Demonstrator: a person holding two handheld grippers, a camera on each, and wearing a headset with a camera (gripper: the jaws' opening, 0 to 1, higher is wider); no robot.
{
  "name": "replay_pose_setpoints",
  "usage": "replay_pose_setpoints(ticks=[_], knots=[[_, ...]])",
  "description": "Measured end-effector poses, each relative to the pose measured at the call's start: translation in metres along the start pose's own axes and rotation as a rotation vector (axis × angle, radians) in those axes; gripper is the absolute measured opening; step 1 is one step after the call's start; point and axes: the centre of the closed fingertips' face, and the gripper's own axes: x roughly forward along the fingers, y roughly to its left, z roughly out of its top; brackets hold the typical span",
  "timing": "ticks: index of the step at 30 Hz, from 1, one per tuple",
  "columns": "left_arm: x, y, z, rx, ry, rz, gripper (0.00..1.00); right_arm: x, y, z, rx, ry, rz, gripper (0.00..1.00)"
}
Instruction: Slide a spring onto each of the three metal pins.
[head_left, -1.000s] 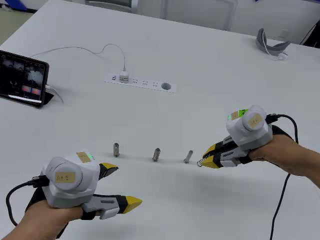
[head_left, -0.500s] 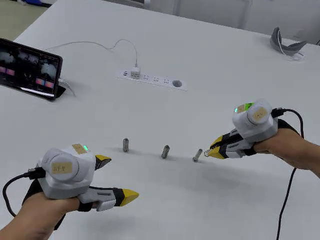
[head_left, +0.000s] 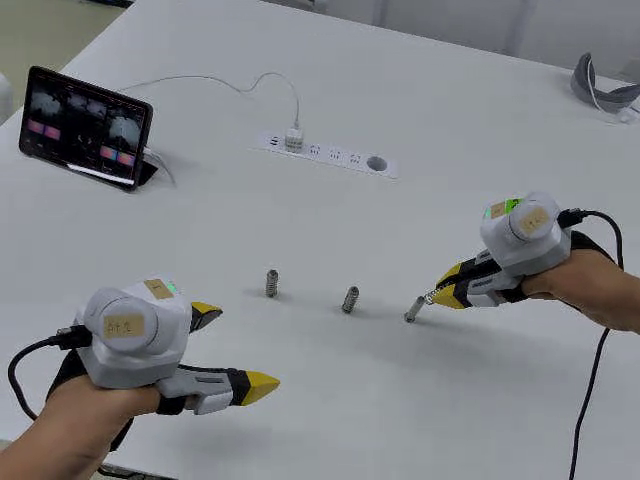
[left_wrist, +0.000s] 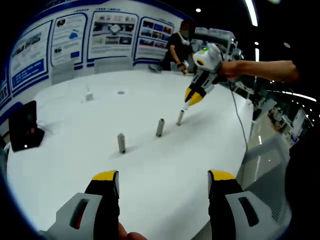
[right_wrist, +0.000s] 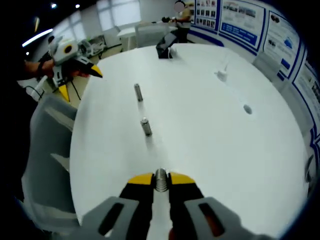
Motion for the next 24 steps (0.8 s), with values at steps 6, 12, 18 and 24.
replay_pose_setpoints(ticks=[6,12,18,24], knots=[[-0.005,0.002,-0.002,-0.01,0.0,0.011,0.74,0.008,0.0,0.001,-0.01,0.012,0.012,0.13],[-0.007,0.003,-0.002,-0.025,-0.011,0.01,0.74,0.013,-0.001,0.001,-0.029,0.037,0.021,0.13],[-0.007,0.003,-0.002,-0.027,-0.011,0.012,0.73,0.014,-0.001,0.003,-0.04,0.048,0.025,0.13],[-0.006,0.002,-0.002,-0.027,-0.011,0.008,0.73,0.019,-0.001,0.002,-0.059,0.065,0.031,0.13]])
